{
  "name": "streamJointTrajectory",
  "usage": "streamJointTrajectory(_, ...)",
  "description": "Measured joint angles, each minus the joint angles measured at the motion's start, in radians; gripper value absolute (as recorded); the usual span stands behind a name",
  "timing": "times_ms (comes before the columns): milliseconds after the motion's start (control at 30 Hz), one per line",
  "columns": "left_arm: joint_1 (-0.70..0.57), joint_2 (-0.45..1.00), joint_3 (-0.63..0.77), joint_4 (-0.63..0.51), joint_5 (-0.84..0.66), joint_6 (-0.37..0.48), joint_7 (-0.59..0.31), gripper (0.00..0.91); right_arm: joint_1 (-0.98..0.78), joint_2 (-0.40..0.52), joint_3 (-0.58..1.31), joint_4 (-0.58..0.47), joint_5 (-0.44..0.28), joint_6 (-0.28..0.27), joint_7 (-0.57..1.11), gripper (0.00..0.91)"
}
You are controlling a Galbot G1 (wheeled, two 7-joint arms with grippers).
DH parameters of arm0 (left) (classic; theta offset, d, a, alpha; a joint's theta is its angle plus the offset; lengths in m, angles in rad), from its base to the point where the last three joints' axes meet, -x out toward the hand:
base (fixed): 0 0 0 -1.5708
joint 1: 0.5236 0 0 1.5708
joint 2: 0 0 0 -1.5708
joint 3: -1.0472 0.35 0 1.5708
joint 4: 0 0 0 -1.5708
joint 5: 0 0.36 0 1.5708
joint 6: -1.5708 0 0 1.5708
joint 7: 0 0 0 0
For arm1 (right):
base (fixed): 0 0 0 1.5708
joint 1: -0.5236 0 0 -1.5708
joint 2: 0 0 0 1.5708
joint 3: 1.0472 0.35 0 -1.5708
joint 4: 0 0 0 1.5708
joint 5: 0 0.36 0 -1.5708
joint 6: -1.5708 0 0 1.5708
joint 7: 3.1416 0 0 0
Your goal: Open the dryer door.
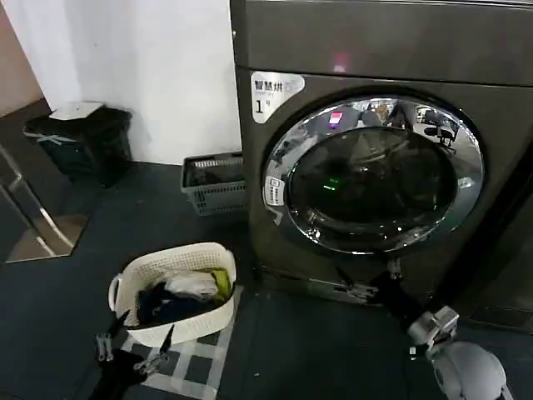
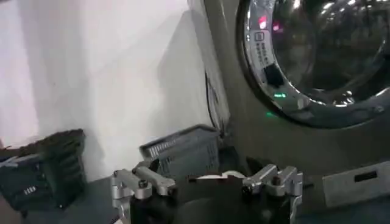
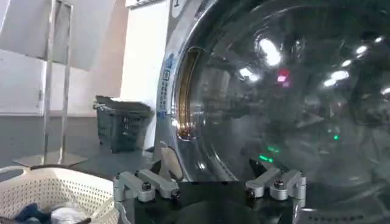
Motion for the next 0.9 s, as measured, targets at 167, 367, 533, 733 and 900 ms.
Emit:
streamJointTrajectory(167, 0.001, -0.002, 0.009, -0.009, 0.000, 0.018, 0.000, 0.907, 0.083, -0.005, -0.063, -0.055, 0.014, 0.006, -0.006, 0.907)
streamJointTrajectory(367, 0.000, -0.004, 0.012, -0.011, -0.001, 0.030, 0.019, 0.907, 0.198, -0.007, -0.137, -0.134, 0.051, 0.007, -0.012, 0.907)
streamJointTrajectory(533, 0.001, -0.008, 0.014, -0.009, -0.004, 0.030, 0.039, 0.907, 0.275, -0.011, -0.191, -0.190, 0.066, 0.005, -0.022, 0.907)
streamJointTrajectory(733, 0.002, -0.012, 0.014, -0.008, -0.004, 0.027, 0.043, 0.907, 0.343, -0.002, -0.248, -0.229, 0.060, -0.001, -0.009, 0.907)
streamJointTrajectory(900, -0.002, -0.012, 0.016, 0.000, -0.005, 0.026, 0.057, 0.907, 0.391, 0.014, -0.283, -0.244, 0.035, -0.012, -0.001, 0.907)
